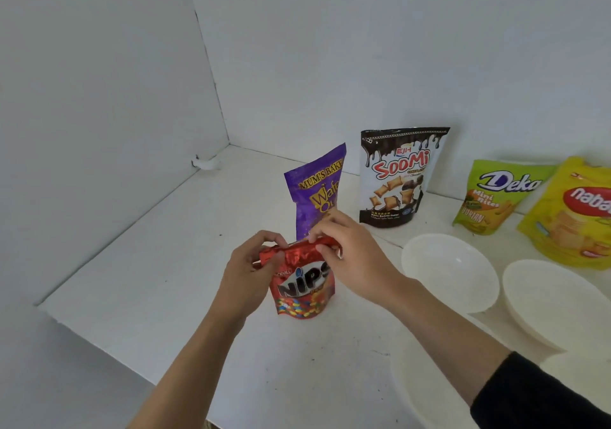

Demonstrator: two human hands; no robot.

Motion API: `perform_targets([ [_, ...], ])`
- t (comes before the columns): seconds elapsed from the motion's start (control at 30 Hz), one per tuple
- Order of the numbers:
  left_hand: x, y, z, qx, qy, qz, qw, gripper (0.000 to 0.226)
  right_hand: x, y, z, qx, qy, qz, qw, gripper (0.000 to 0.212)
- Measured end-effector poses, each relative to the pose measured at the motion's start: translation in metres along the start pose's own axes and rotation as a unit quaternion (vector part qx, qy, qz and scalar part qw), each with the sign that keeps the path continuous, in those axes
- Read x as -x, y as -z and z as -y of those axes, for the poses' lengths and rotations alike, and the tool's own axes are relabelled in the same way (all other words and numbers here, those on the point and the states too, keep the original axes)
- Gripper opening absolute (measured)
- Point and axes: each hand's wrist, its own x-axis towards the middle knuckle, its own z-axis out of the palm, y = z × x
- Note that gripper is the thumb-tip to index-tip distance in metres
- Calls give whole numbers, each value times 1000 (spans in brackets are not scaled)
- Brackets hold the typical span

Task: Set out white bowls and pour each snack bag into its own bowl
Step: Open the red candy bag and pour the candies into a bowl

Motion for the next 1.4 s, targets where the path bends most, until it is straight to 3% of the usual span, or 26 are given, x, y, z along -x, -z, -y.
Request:
perform_targets([
  [0.3,14,-15,-2,-11,48,58,997,11,38,2,19,-7,-58,-30,998,8],
  [0.43,12,-10,-3,-27,80,97,992,4,39,1,24,115,-95,-10,989,11],
  [0.6,7,1,-13,-24,74,124,989,5,36,7,34,109,-92,14,990,18],
  [0.77,5,9,-20,-70,52,176,981,3,30,10,38,123,-62,25,990,18],
  [0.93,4,15,-22,-72,59,208,974,9,33,12,36,116,21,28,993,16],
  [1.17,7,12,-26,-118,0,199,973,2,25,15,41,123,-3,56,991,8],
  [1.4,-7,23,-31,-142,15,270,952,23,25,10,31,155,85,43,983,2],
])
